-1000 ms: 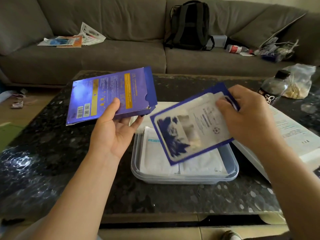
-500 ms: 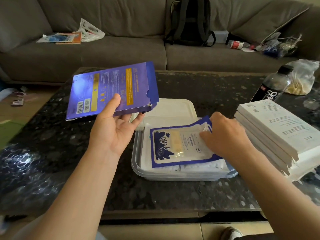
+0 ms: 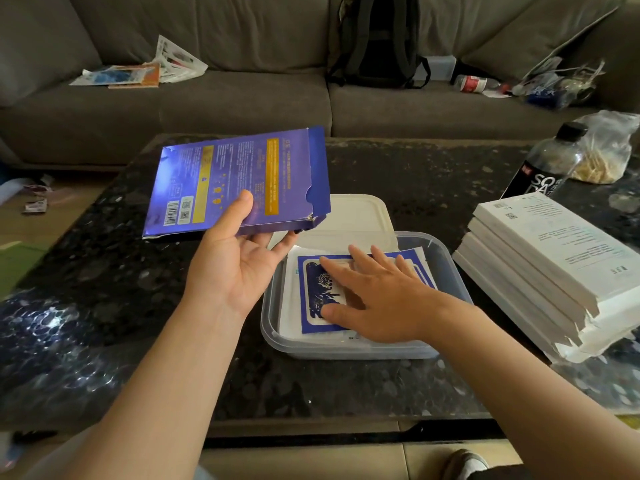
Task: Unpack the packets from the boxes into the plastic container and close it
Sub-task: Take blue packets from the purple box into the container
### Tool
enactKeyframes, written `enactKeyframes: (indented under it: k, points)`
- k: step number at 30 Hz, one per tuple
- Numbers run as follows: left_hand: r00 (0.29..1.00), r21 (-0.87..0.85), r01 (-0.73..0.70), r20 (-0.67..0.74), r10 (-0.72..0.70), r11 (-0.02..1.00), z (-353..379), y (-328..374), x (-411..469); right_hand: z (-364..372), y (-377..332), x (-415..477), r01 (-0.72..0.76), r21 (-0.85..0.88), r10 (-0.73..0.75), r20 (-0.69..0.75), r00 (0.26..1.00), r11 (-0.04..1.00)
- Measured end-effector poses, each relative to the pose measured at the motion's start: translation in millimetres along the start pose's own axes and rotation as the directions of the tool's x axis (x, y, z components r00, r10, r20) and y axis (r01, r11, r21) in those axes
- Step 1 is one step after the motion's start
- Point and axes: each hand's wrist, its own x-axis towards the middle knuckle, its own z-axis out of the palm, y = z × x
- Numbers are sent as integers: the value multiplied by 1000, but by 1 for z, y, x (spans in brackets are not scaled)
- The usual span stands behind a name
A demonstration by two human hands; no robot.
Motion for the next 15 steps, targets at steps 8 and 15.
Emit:
enactKeyframes:
  k: [8, 15]
  points:
    - [999, -4, 48, 0, -48, 999, -2, -3, 5, 7, -6, 3, -70, 23, 69, 12, 998, 997]
    - [998, 11, 55, -3, -55, 998, 0, -6, 2, 9, -6, 5, -77, -29, 78, 61, 995, 997]
